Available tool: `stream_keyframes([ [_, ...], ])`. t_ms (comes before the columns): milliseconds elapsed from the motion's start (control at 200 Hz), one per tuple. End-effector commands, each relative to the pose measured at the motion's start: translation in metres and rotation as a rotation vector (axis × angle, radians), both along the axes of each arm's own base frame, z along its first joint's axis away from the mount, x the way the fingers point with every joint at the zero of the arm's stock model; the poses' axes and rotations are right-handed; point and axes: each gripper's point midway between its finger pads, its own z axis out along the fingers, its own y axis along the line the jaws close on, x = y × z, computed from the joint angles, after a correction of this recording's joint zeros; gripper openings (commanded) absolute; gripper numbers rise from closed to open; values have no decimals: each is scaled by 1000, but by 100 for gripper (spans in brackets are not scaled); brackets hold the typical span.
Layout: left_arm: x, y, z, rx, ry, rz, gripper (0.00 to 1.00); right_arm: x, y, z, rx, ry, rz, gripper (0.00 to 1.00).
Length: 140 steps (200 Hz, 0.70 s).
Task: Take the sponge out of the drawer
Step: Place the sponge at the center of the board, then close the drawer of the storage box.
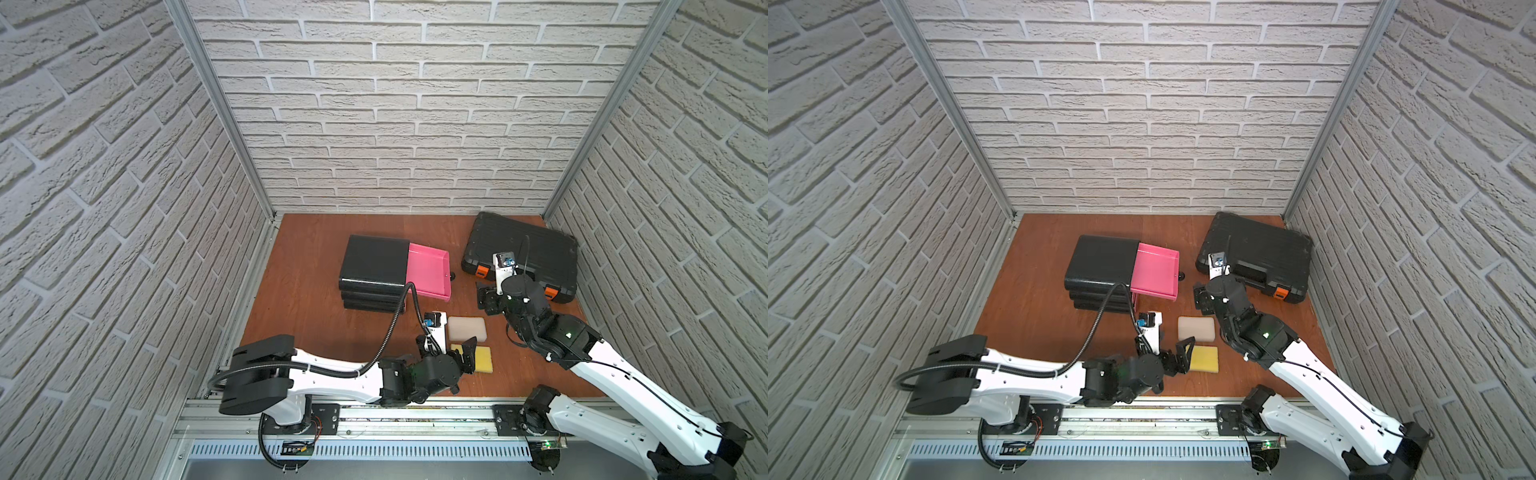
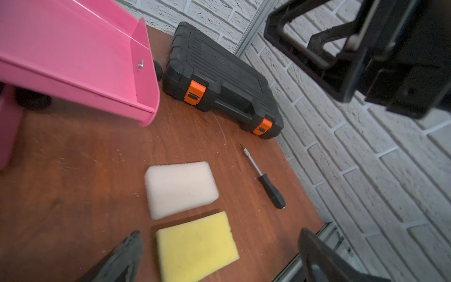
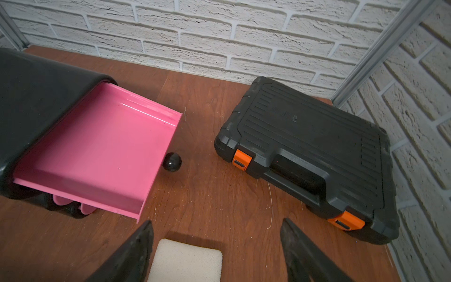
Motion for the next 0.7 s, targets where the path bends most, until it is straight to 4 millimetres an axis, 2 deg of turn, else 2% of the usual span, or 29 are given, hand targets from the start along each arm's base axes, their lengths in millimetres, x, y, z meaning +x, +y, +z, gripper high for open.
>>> stream_keyframes([
  [0,15,37,17,199,-109,18,98,4,7,4,111,16,20,82],
  [145,38,81,64,225,-166,30,98,13,15,-9,171,81,30,82],
  [240,60,121,94,187,-186,92,98,17,25,-18,232,124,54,82],
  [320,78,155,110,154,-185,151,98,22,33,-26,291,152,72,82],
  [400,94,186,116,124,-170,213,98,27,44,-34,354,175,104,82],
  [480,107,209,114,80,-138,255,98,32,55,-41,414,190,142,82],
  [695,136,237,93,0,-34,288,98,40,72,-53,559,223,208,81],
])
